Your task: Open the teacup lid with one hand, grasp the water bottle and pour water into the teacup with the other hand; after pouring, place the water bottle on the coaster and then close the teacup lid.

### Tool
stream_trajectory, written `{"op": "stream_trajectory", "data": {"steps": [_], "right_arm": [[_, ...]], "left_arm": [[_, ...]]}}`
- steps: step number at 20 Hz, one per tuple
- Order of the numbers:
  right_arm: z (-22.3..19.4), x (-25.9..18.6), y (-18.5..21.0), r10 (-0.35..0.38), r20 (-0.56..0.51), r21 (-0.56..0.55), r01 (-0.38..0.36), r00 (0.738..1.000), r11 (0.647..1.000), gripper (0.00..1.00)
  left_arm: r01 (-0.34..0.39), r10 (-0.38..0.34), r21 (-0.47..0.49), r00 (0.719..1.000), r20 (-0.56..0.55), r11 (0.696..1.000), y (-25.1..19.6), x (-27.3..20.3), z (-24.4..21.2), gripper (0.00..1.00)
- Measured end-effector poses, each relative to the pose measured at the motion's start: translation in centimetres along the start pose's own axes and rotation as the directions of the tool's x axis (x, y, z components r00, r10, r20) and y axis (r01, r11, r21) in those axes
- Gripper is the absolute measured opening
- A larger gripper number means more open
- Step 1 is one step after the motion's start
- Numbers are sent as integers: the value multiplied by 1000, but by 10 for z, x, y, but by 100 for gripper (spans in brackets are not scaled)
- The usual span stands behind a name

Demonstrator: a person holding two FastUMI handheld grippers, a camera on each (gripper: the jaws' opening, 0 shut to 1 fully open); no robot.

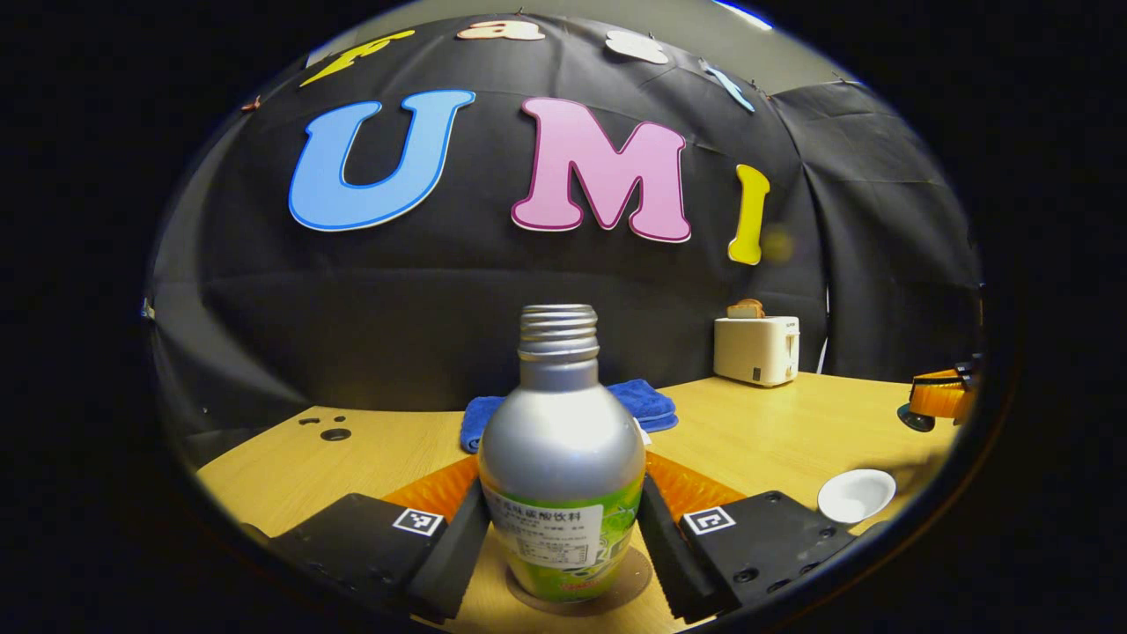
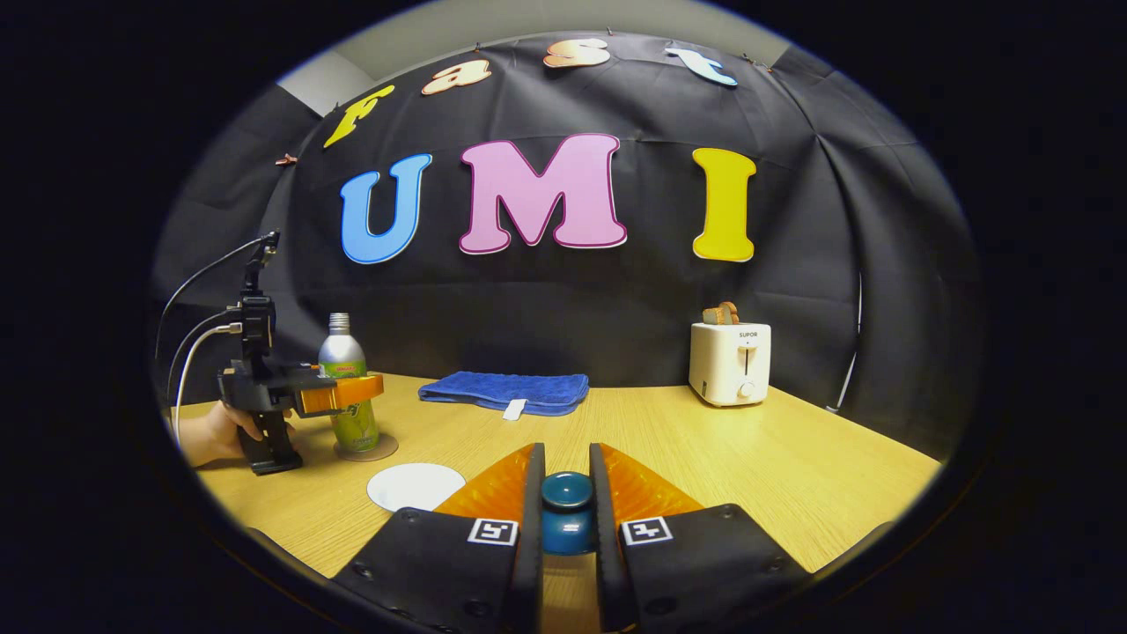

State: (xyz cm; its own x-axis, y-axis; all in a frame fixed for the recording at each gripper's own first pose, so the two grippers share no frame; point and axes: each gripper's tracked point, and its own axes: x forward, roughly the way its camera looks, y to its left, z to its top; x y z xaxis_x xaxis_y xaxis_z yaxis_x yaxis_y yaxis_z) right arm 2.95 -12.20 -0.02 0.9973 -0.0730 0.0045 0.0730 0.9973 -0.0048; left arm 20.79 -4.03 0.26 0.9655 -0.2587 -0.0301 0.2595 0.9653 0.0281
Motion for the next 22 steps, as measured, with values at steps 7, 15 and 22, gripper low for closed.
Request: {"op": "stream_trajectory", "data": {"steps": [7,15,22], "right_arm": [[0,0,0,0,0,0,0,1000,1000,28],[-1,-1,1,-38,-11,1,38,999,999,28],[-9,13,73,94,-74,55,-90,993,994,28]], "left_arm": [[-20,18,-25,998,-60,1000,6,-48,-10,95],[-35,35,-4,999,34,999,5,-140,2,96],[-79,80,-26,996,27,997,10,-153,1,96]]}}
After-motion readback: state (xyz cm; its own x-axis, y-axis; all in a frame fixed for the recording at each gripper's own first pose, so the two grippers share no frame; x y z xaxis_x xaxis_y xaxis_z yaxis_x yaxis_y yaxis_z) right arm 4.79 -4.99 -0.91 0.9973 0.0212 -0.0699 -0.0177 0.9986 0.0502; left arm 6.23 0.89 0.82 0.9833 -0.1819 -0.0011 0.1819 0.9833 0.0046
